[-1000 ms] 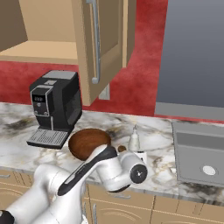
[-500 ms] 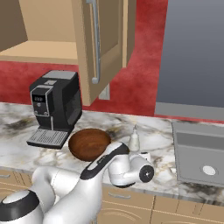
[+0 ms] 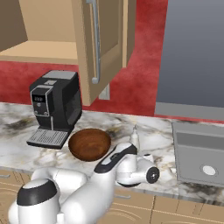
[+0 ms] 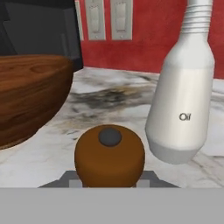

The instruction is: Retrieve the bottle and the shaker from the cabinet and place them next to the mixing bowl on the counter. Then add garlic from the fridge to the mixing bowl.

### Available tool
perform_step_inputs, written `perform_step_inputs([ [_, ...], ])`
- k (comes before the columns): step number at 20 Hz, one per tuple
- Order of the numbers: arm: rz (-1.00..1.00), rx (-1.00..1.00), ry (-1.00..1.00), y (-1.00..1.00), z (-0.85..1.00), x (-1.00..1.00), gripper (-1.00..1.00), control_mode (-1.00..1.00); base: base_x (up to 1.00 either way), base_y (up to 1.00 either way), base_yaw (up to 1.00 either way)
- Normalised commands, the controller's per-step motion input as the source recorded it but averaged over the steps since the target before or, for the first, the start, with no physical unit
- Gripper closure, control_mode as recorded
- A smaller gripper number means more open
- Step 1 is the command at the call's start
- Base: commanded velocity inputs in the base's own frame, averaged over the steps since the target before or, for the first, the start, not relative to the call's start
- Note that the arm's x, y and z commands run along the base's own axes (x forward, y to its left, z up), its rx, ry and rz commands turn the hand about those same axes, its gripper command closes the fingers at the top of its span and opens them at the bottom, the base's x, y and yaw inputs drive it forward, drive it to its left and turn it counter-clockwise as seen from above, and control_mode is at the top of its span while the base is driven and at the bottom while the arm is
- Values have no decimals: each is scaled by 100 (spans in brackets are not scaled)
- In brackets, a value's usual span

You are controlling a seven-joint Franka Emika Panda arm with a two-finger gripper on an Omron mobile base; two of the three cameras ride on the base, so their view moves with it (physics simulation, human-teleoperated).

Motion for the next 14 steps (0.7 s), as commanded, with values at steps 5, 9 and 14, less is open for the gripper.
perform_step_inputs([
  [5,3,0,0,0,-30,12,100,-100,0,0,0],
  [9,2,0,0,0,-31,7,100,-100,0,0,0],
  [14,0,0,0,1,-18,0,-100,-100,0,0,0],
])
